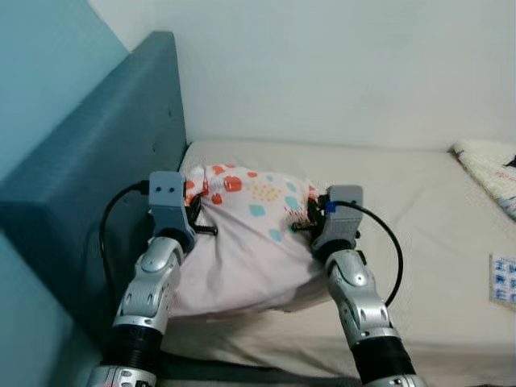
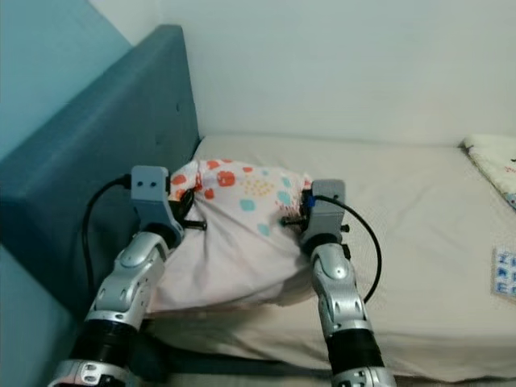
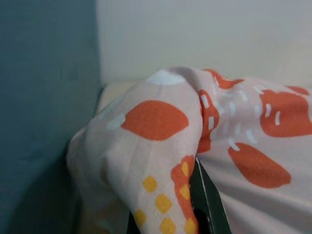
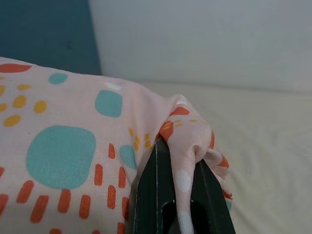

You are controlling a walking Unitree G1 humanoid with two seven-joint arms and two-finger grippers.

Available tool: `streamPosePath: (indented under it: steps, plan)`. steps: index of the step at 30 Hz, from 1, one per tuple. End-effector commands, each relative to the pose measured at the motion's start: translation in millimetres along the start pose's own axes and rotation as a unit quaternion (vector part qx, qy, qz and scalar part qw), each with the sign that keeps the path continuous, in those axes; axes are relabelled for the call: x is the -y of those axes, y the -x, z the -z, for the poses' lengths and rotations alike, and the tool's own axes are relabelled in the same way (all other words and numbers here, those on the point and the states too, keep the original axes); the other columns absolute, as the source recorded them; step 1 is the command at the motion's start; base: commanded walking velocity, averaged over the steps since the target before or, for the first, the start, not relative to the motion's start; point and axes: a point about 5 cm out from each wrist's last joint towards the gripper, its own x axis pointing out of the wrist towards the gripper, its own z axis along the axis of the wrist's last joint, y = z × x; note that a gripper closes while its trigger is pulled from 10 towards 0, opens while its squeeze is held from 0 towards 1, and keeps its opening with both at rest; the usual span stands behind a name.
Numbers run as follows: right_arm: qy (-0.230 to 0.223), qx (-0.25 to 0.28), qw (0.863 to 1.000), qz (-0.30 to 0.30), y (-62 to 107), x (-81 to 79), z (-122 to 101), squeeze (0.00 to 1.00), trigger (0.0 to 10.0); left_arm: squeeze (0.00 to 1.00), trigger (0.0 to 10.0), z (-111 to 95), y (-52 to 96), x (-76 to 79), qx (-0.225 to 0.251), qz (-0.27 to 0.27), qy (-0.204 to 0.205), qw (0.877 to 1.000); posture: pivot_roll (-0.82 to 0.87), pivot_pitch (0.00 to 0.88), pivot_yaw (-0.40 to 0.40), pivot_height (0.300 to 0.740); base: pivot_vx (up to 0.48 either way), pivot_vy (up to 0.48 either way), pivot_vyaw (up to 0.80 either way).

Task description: Clean up the room

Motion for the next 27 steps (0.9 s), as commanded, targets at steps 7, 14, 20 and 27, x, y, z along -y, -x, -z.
streamPosePath:
  steps: [7, 14, 20, 27]
  plan:
    - [-0.007, 0.029, 1.000, 0.003, 0.1, 2.4, -9, 0.00, 10.0, 0.00, 10.0, -15, -4.2, 14.0, 0.032, 0.021, -0.011, 0.999, 0.02, 0.000, -0.027, 0.734, 0.000, -0.480, 0.00]
    - [-0.008, 0.029, 1.000, 0.008, 1.7, 5.1, -8, 0.00, 10.0, 0.00, 10.0, -13, -4.0, 22.1, 0.023, 0.043, 0.003, 0.999, 0.02, 0.000, -0.024, 0.734, 0.000, -0.069, 0.00]
    - [-0.007, 0.026, 1.000, 0.011, 2.6, 8.1, -7, 0.00, 10.0, 0.00, 10.0, -9, -3.5, 24.1, 0.013, 0.045, -0.002, 0.999, 0.02, 0.000, -0.024, 0.734, 0.000, 0.000, 0.00]
    - [-0.001, 0.023, 1.000, 0.015, 3.1, 10.9, -6, 0.00, 10.0, 0.00, 10.0, -10, -3.2, 23.3, 0.026, 0.043, -0.004, 0.999, 0.01, 0.000, -0.028, 0.734, 0.000, 0.000, 0.00]
